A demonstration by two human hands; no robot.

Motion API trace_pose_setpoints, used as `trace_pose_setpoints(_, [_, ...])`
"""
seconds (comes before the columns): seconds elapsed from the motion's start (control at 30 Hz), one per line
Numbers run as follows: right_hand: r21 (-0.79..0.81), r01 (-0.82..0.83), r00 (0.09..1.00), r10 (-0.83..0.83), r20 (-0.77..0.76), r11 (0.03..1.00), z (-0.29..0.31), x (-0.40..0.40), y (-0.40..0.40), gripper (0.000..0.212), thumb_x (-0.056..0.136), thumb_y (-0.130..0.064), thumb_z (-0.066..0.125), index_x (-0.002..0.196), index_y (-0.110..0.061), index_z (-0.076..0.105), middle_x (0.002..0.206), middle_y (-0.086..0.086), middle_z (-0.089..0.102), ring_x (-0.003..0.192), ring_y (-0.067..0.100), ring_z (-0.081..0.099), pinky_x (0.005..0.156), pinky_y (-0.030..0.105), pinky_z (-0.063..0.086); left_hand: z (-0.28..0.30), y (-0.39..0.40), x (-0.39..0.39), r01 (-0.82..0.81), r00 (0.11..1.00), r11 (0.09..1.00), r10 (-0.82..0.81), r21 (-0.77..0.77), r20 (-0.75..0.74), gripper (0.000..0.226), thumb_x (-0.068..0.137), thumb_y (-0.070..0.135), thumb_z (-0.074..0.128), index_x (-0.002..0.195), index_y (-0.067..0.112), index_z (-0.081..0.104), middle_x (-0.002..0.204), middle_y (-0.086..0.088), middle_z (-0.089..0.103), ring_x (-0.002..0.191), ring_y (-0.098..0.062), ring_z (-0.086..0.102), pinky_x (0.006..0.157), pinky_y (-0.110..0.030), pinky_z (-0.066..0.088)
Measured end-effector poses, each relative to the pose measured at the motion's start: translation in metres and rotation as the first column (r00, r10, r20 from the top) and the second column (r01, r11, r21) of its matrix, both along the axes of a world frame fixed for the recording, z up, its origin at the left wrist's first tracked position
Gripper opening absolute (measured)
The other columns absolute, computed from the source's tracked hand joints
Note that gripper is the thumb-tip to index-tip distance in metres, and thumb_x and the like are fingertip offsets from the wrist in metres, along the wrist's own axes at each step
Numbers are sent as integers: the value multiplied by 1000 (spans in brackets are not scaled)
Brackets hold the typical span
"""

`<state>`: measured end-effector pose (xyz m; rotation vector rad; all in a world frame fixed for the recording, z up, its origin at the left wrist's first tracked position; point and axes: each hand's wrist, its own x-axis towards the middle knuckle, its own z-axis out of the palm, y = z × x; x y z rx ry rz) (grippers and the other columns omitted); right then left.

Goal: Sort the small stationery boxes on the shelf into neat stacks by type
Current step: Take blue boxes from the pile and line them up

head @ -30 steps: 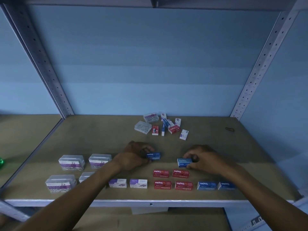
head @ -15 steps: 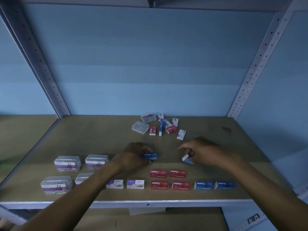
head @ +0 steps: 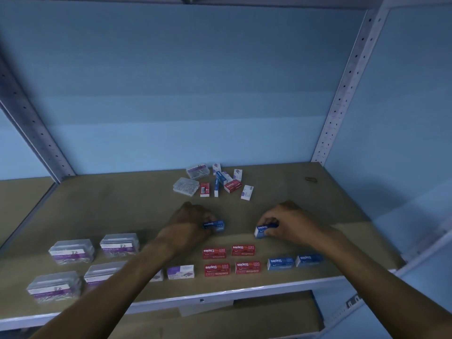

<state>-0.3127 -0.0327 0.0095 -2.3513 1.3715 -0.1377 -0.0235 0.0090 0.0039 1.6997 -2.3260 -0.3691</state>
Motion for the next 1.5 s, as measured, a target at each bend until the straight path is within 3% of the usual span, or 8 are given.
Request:
trace_pose_setpoints(0.23, [66, 130, 991, -130, -2, 989, 10, -56, 13, 17, 85, -24, 79, 100, -32, 78, 93, -19, 75, 82, -7, 65, 79, 19, 55, 12, -9, -78, 77, 989, 997, -79, -20, -126, 16, 86, 41, 66, 99, 32, 71, 98, 15, 72, 80, 3, 58, 74, -11, 44])
trace_pose_setpoints(0.4, [74, 137, 991, -137, -8, 988, 6, -81, 20, 17, 85, -23, 80, 99, -31, 79, 75, -31, 65, 80, -19, 61, 67, 5, 45, 9, 0, -117, 180, 972, 983, -172, 35, -160, 19, 86, 40, 67, 101, 29, 73, 96, 13, 71, 86, 0, 61, 81, -22, 51])
trace_pose_setpoints(0.6, [43, 156, 988, -157, 1, 987, -4, -87, 25, 18, 84, -25, 81, 100, -34, 80, 75, -30, 65, 83, -19, 60, 62, 0, 43, 2, 1, -131, 209, 977, 977, -210, -43, -28, 27, 87, 48, 63, 106, 30, 71, 104, 11, 71, 104, -11, 53, 91, -28, 37])
trace_pose_setpoints(0.9, [73, 170, 985, -169, -15, 983, -5, -85, 24, 18, 83, -30, 82, 98, -39, 78, 82, -32, 68, 84, -20, 60, 67, 3, 46, -4, 2, -125, 227, 973, 971, -230, -78, -28, 33, 83, 54, 64, 107, 32, 71, 102, 14, 72, 105, -9, 51, 99, -32, 41])
trace_pose_setpoints(1.1, [67, 191, 981, -193, 23, 979, 6, -72, 19, 14, 85, -48, 75, 99, -46, 73, 90, -27, 71, 83, -11, 63, 71, 12, 50, -1, -2, -93, 83, 991, 992, -92, -94, -96, 45, 85, 68, 48, 107, 32, 64, 112, 11, 66, 107, -9, 55, 96, -33, 51])
trace_pose_setpoints(1.23, [11, 154, 988, -154, -12, 988, 1, -47, 10, 25, 90, -54, 67, 115, -48, 66, 117, -27, 65, 97, -10, 57, 80, 10, 43, -3, -19, -52, -102, 977, 970, 139, 219, -161, 55, 87, 69, 47, 128, 32, 54, 134, 6, 56, 117, -11, 52, 104, -30, 43])
trace_pose_setpoints(1.33, [-22, 130, 991, -131, -39, 991, -6, -15, -8, 44, 93, -58, 56, 135, -44, 51, 142, -18, 50, 129, 8, 45, 104, 26, 40, 5, -38, -28, -132, 990, 990, 134, -39, 42, 64, 88, 66, 47, 137, 26, 46, 145, 2, 48, 130, -23, 43, 106, -39, 42])
trace_pose_setpoints(1.5, [-147, 72, 997, -71, 11, 987, -13, 49, -43, 52, 101, -44, 49, 149, -30, 39, 158, -2, 39, 144, 24, 36, 116, 40, 32, 2, -55, -2, -181, 965, 981, 163, 70, 206, 93, 79, 83, 38, 152, 28, 22, 162, 4, 21, 146, -39, 16, 116, -55, 19])
